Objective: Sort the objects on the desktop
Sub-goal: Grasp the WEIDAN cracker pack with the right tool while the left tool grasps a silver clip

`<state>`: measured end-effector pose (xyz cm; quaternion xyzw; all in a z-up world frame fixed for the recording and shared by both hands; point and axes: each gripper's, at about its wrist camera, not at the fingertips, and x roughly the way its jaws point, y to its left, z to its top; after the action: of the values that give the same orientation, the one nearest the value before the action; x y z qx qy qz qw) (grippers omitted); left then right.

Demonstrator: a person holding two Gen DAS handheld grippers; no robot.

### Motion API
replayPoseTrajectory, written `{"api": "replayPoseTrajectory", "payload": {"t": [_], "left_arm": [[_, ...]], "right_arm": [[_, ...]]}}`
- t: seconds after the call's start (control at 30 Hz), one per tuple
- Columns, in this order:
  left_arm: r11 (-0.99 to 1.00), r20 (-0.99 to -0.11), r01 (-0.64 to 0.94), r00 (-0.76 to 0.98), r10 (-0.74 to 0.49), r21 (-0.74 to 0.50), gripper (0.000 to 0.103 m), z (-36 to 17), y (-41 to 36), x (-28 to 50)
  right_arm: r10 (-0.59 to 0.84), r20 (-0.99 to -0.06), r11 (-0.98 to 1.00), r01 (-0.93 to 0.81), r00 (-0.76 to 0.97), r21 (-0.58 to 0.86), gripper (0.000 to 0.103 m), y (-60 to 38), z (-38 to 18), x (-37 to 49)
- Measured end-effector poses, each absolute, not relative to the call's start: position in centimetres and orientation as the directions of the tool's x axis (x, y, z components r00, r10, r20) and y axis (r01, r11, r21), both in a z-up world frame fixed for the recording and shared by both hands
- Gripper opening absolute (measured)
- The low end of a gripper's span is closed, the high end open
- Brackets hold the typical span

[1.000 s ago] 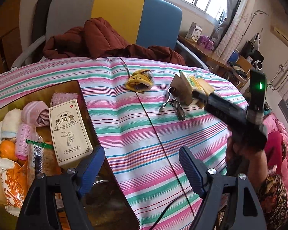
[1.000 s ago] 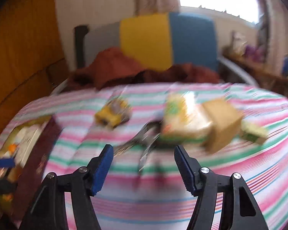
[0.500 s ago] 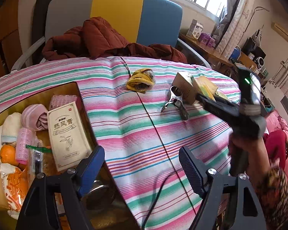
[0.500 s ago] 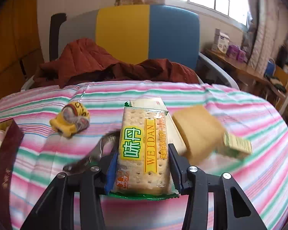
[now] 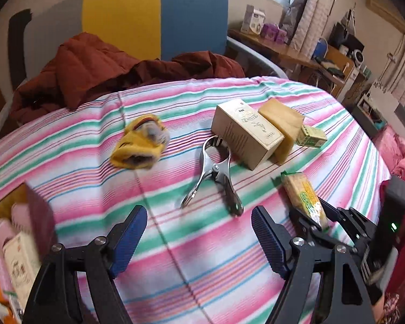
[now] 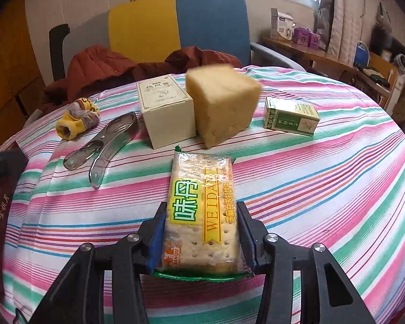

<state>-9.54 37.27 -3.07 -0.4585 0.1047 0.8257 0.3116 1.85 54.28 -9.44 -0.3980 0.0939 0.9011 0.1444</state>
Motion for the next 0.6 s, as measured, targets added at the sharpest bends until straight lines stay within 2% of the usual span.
{"api": "replayPoseTrajectory", "payload": {"t": [0.23, 0.37, 0.43, 0.6], "left_arm": [[-0.753, -0.854, -0.658, -0.377, 0.360, -0.027, 0.081, -5.7, 42.1, -12.4], [-0.724, -0.858, -0.689, -0.385, 0.338, 0.024, 0.077, -7.2, 43.3, -12.4], [-0.712, -0.870, -0.699, -0.388, 0.305, 0.062, 0.067, -8.4, 43.8, -12.0], [-0.726, -0.828, -0.686, -0.433, 0.356, 0.047, 0.060, -8.6, 43.1, -11.0]], "right_arm": [[0.175, -0.731, -0.939, -0.334, -0.659, 0.077, 0.049, 54.4, -9.7, 1.8], [0.170, -0.727, -0.939, -0.334, -0.665, 0.086, 0.049, 54.7, -9.8, 1.8], [0.171, -0.728, -0.939, -0.334, -0.664, 0.084, 0.049, 54.7, -9.8, 1.7], [0.170, -0.725, -0.940, -0.330, -0.668, 0.084, 0.049, 54.7, -9.7, 2.0]]}}
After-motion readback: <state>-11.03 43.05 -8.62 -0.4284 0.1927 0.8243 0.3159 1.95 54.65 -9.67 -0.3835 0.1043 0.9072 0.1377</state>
